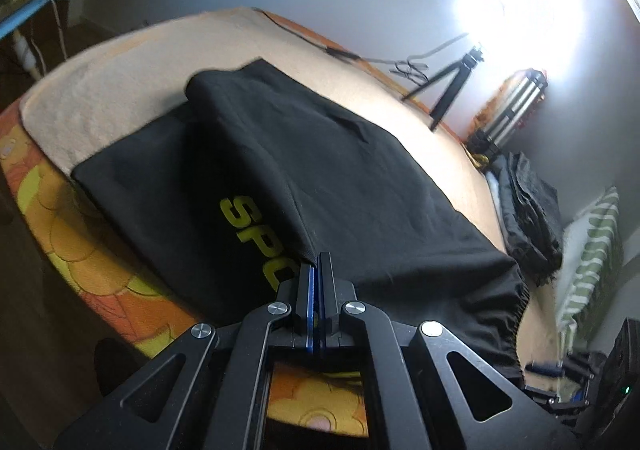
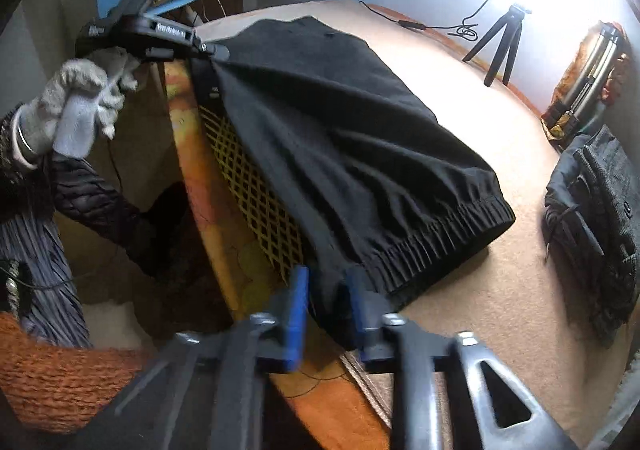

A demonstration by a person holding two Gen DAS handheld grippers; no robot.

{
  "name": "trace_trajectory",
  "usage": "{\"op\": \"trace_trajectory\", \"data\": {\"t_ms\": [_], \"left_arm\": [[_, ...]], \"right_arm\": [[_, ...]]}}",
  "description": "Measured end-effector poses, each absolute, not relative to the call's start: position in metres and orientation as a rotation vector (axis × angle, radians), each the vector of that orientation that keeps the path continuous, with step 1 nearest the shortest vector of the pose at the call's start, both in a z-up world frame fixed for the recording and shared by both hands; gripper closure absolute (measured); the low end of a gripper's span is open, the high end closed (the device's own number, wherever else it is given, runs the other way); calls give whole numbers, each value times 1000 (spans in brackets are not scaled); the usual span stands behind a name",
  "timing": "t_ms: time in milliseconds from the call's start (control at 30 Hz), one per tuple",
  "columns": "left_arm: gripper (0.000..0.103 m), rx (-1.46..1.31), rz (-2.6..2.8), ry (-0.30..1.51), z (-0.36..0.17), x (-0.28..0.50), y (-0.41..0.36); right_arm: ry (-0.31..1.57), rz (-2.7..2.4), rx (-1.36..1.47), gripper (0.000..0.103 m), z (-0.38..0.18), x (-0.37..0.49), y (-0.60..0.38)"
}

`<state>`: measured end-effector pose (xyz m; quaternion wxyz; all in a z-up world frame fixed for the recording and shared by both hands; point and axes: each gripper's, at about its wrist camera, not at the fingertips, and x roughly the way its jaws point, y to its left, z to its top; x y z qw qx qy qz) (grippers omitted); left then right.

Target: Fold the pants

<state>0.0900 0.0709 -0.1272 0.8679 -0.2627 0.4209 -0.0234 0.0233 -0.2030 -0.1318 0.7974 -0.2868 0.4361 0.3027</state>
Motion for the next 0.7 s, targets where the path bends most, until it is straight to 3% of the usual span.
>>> {"op": "trace_trajectory", "data": {"t_ms": [233,367,700], "left_arm": [[99,-519,-69,929,-115,82,86],[90,-482,-34,926,-105,81,105],[90,-543,14,976,-123,109,154]], "right_arm": [[880,729,-572,65,-98,29,-165],[863,793,-545,62,-91,41,-131],[910,909,-447,61,-129,90,-19]]}}
